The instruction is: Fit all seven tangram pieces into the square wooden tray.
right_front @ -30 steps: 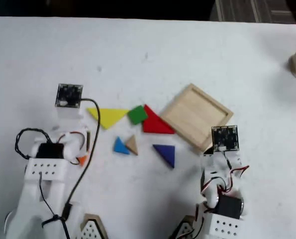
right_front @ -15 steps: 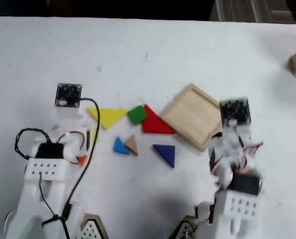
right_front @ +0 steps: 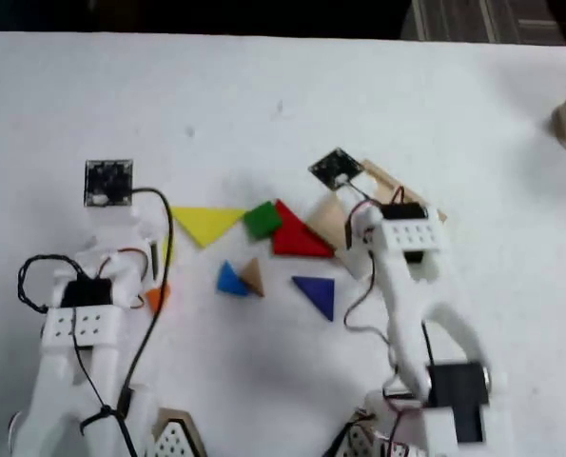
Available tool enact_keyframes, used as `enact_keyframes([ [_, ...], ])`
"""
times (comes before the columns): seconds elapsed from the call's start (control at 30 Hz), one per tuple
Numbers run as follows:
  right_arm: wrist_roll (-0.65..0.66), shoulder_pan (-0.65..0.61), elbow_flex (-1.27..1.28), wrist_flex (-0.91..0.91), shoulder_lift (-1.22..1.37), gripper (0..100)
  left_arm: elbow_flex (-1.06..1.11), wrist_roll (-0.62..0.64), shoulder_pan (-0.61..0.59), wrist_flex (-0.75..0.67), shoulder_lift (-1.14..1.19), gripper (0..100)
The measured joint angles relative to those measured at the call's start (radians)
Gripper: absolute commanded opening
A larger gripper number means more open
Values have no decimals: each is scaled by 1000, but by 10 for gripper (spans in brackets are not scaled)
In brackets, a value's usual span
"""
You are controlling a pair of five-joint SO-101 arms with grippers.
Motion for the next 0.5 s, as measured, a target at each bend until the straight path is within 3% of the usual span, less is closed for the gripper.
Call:
enact_keyframes([
  [0.17, 58, -31, -52, 0, 124, 135, 0, 0, 0, 0, 0, 245],
  [0.5, 69, -61, -60, -34, 161, 166, 11, 0, 0, -32, 0, 245],
])
